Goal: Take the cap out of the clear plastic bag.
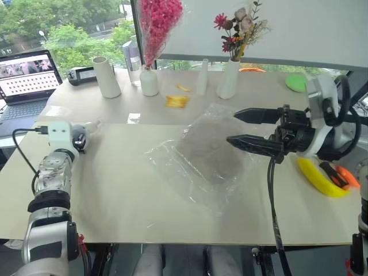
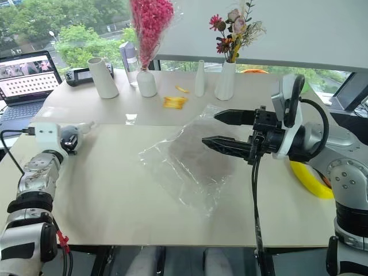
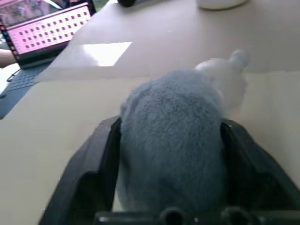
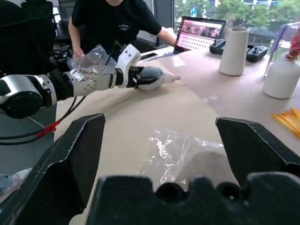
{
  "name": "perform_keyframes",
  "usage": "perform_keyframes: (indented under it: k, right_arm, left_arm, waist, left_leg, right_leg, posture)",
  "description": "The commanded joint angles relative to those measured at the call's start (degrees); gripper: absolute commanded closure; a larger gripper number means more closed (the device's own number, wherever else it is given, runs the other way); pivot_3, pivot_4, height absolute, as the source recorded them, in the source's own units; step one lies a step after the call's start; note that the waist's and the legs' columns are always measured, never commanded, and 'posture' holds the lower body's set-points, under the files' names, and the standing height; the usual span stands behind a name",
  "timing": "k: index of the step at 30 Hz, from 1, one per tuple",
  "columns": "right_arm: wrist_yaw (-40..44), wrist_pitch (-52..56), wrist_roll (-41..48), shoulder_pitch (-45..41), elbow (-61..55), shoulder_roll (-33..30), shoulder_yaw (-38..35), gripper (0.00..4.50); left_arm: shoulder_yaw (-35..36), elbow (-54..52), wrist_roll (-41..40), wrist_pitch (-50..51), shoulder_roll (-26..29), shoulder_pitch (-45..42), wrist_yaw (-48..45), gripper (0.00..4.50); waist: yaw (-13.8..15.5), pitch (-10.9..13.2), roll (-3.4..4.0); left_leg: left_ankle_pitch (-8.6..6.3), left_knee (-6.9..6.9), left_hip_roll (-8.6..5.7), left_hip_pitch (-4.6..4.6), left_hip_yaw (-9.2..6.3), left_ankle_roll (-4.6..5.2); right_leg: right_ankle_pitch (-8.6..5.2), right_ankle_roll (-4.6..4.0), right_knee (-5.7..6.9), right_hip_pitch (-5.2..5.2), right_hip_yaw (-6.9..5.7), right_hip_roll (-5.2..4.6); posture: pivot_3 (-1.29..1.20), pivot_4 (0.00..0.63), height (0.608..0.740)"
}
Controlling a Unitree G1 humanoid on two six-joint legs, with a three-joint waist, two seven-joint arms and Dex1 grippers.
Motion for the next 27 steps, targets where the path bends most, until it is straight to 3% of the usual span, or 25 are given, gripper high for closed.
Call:
perform_keyframes:
  k: [1, 2, 7, 12, 18, 22, 27]
  right_arm:
    - [0.16, -1.3, 0.13, -0.29, -0.88, -0.21, -2.25, 0.0]
    - [0.33, -1.29, 0.09, -0.16, -0.94, -0.35, -2.29, 0.0]
    - [1.67, -0.92, 0.98, 0.57, -1.23, -1.41, -3.45, 0.0]
    - [3.01, -1.23, 0.44, 0.96, -1.22, -1.83, -3.11, 0.0]
    - [3.05, -1.55, -0.28, 1.7, -1.69, -1.41, -2.96, 0.0]
    - [2.54, -1.5, -0.28, 2.83, -2.48, -1.45, -3.47, 0.0]
    - [1.55, -1.47, -0.36, 4.21, -3.63, -1.58, -4.02, 0.0]
  left_arm:
    - [-0.49, -4.29, -0.35, -0.92, 0.52, 0.84, -3.01, 0.29]
    - [0.29, -5.9, -1.99, 0.79, -0.1, 0.96, -3.8, 0.02]
    - [1.52, -23.68, -9.43, 14.84, 0.2, 0.73, -8.85, 0.02]
    - [-8.8, -38.38, -7.85, 23.03, 4.53, 2.11, -20.71, 0.02]
    - [-16.74, -50.43, -11.77, 31.66, 5.41, 6.9, -31.96, 0.02]
    - [-19.2, -50.21, -10.26, 26.43, 4.07, 8.72, -35.0, 0.02]
    - [-22.82, -46.85, -9.39, 34.54, 0.12, 4.45, -33.17, 0.02]
  waist:
    - [0.06, 0.0, 0.0]
    - [0.12, 0.0, 0.0]
    - [0.59, 0.1, -0.23]
    - [0.5, 0.11, -0.27]
    - [0.13, 0.12, -0.27]
    - [0.18, 0.13, -0.28]
    - [0.49, 0.13, -0.28]
  left_leg:
    - [0.01, 0.0, 0.0, 0.0, 0.0, -0.02]
    - [0.06, 0.0, 0.0, 0.0, 0.0, -0.07]
    - [0.35, 0.0, 0.0, -0.09, -0.03, -0.53]
    - [0.39, 0.0, -0.02, -0.12, -0.02, -0.57]
    - [0.39, -0.02, 0.01, -0.12, -0.02, -0.56]
    - [0.4, -0.07, 0.06, -0.12, -0.02, -0.55]
    - [0.43, -0.03, 0.03, -0.12, -0.03, -0.49]
  right_leg:
    - [0.0, -0.01, 0.0, 0.0, 0.0, 0.0]
    - [0.01, -0.01, 0.0, 0.0, 0.0, 0.0]
    - [0.08, -0.05, -0.01, 0.0, -0.04, -0.03]
    - [0.09, -0.03, -0.05, 0.01, -0.03, -0.04]
    - [0.06, -0.04, -0.07, 0.0, -0.01, -0.03]
    - [0.0, -0.07, -0.03, -0.07, -0.02, 0.02]
    - [-0.15, 0.22, -0.04, -0.03, -0.03, 0.0]
  posture:
    - [0.0, 0.15, 0.74]
    - [0.0, 0.15, 0.74]
    - [0.0, 0.15, 0.74]
    - [0.0, 0.15, 0.74]
    - [0.0, 0.15, 0.74]
    - [0.0, 0.15, 0.74]
    - [0.0, 0.15, 0.74]
